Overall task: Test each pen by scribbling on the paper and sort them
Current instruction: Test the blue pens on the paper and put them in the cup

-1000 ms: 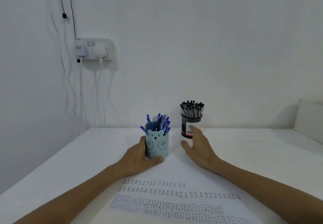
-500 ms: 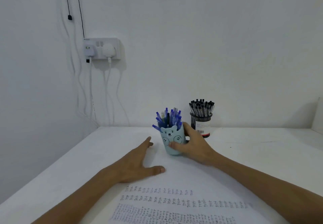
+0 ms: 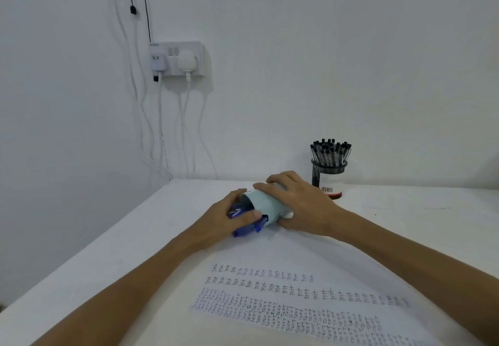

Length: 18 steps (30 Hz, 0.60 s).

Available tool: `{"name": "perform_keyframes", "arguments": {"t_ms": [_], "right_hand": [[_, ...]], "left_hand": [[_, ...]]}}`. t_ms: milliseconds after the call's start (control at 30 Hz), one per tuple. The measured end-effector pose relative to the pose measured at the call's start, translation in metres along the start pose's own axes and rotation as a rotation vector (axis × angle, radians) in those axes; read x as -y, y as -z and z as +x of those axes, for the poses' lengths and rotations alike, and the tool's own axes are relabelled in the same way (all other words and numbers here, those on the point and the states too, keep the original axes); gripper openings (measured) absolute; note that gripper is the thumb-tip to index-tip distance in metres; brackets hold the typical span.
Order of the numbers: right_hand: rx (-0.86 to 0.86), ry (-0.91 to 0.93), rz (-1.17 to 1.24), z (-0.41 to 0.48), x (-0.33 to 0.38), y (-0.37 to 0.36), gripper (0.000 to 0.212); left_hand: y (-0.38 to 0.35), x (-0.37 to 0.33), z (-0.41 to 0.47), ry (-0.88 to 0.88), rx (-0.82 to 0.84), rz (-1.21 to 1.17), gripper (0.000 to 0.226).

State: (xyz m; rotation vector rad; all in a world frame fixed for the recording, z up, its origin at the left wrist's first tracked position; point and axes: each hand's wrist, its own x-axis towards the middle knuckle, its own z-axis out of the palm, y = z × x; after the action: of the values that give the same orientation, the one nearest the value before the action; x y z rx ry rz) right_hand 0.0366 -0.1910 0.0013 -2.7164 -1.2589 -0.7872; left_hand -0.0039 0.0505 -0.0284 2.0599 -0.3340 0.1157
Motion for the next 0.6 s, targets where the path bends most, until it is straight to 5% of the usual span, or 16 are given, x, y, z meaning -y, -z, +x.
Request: {"name": "perform_keyframes", "arguments": {"t_ms": [100, 400, 600], "right_hand": [[-0.052, 0.072, -0.186, -0.001, -0.008, 0.002, 0.088], [-0.056, 0.053, -0.56, -0.008, -0.044, 0.003, 0.086], [-0.065, -0.105, -0.408, 0.0, -0.056, -0.008, 0.093]], "left_hand": [[0.001, 0.002, 0.001, -0.079, -0.02, 0.09, 0.052], [0.0, 0.002, -0.002, -0.062, 0.12, 0.296, 0.078], [0.001, 0.004, -0.001, -0.057, 0.09, 0.316, 0.068]]}}
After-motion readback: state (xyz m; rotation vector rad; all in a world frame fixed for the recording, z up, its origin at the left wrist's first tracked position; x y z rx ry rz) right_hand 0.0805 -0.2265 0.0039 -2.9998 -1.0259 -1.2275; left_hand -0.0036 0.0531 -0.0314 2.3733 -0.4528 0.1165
